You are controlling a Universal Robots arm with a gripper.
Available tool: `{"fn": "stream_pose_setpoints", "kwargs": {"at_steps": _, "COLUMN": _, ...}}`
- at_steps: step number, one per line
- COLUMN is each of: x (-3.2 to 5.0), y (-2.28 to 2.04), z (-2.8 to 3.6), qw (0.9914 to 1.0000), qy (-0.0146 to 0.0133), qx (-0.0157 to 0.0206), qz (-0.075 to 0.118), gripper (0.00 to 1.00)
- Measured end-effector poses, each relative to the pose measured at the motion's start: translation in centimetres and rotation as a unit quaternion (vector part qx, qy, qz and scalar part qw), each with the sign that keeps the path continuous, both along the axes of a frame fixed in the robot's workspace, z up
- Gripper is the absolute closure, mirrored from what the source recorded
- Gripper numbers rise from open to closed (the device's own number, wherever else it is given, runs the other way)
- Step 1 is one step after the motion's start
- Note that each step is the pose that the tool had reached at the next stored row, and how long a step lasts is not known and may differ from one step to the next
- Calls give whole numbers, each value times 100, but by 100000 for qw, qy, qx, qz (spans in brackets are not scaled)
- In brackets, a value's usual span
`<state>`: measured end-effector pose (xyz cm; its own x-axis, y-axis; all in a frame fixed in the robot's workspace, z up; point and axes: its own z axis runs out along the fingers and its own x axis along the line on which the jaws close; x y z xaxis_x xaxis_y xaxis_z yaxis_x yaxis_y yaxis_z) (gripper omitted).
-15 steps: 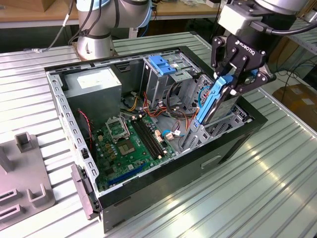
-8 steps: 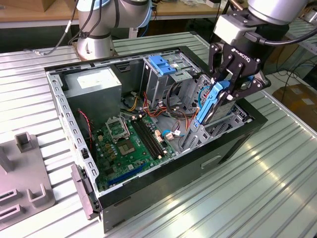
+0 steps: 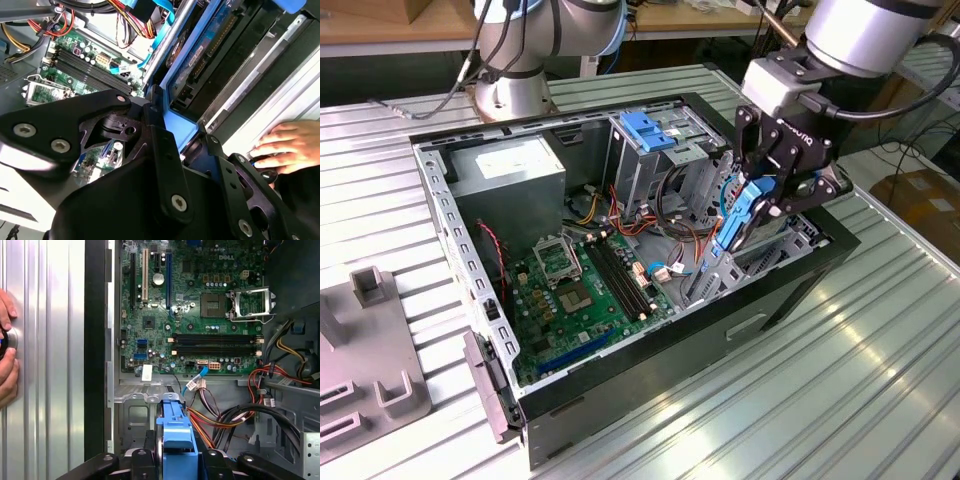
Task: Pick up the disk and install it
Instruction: 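Insert the disk into the insertion slot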
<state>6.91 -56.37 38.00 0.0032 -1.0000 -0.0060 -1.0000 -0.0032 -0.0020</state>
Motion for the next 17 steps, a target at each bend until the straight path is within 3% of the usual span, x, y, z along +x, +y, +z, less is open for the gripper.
{"fn": "stream_pose_setpoints", "kwargs": {"at_steps": 10, "x": 0, "y": 0, "z": -211, "qw": 100000, "qy": 4, "qx": -2, "qz": 1, "gripper": 63}}
{"fn": "stream_pose_setpoints", "kwargs": {"at_steps": 15, "x": 0, "y": -1, "z": -215, "qw": 100000, "qy": 3, "qx": -9, "qz": 2, "gripper": 63}}
{"fn": "stream_pose_setpoints", "kwargs": {"at_steps": 17, "x": 0, "y": -1, "z": -215, "qw": 100000, "qy": 2, "qx": -16, "qz": 3, "gripper": 56}}
